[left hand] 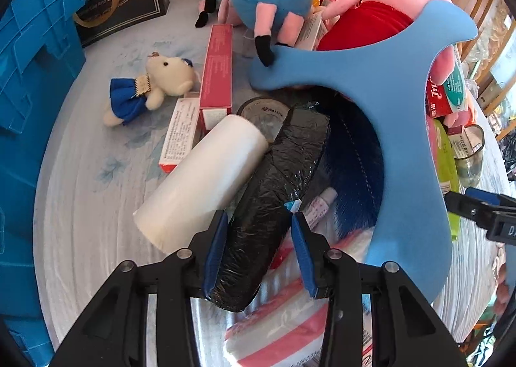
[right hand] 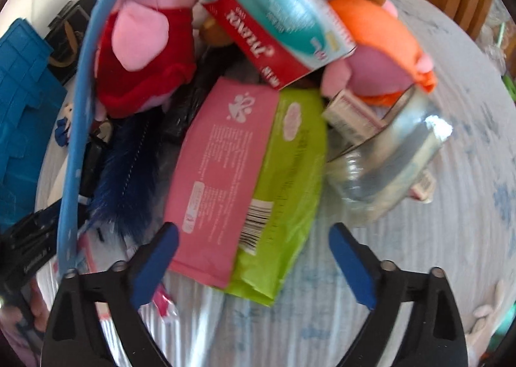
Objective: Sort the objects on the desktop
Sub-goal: 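Grasp the black-wrapped roll with the left tool while the right tool grasps the pink and green packets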
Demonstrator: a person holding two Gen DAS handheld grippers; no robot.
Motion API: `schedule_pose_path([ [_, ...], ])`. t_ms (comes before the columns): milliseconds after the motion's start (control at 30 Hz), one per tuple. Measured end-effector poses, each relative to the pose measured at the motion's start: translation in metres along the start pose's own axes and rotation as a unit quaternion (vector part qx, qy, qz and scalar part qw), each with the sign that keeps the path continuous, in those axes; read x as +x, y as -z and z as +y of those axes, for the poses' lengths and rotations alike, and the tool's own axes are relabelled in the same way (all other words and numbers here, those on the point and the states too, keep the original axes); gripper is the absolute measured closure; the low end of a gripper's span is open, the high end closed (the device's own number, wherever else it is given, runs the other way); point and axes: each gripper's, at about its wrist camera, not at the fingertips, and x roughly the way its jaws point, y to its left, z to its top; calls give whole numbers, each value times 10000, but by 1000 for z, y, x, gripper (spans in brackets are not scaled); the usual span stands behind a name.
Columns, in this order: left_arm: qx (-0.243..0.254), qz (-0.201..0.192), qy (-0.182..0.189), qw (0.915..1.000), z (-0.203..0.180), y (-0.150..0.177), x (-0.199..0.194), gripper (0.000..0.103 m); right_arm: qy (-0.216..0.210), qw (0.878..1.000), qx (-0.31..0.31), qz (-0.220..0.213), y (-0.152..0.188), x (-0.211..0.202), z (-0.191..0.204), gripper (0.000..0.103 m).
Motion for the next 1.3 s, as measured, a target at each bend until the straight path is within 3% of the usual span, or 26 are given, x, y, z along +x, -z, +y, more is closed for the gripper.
schedule_pose_path([
  [167, 69, -53, 109, 9999, -6, -7, 3, 63, 313, 9995, -29, 98, -5, 20, 22, 0],
  [367, 237, -21, 243, 9994, -14, -15, 12, 62, 1004, 9948, -147, 99, -12, 43, 40, 0],
  [600, 140, 99, 421, 9990, -12, -17, 16, 61, 950, 9952, -194, 123, -16, 47, 34, 1],
  [833, -94, 247, 436, 9987, -1, 5, -1, 63, 744, 9965, -323, 211, 9, 23, 26, 34],
  [1033, -73, -131, 289, 9995, -4, 15, -38, 70, 460, 9984, -298, 119, 28, 2, 22, 52],
  [1100, -52, -248, 227, 9994, -4, 17, -51, 76, 402, 9985, -371, 72, 35, -7, 24, 56],
  [1167, 28, -215, 175, 9996, -2, 18, -54, 88, 485, 9974, -497, 205, 43, -8, 26, 56],
  [1200, 94, -127, 171, 9997, 1, 21, -54, 88, 574, 9962, -593, 295, 48, -7, 26, 55],
  [1267, 188, -13, 152, 9997, 4, 25, -51, 88, 681, 9951, -591, 415, 56, -6, 23, 35],
  [1300, 203, 0, 103, 9997, 8, 29, -52, 88, 671, 9953, -526, 464, 59, -5, 20, 29],
])
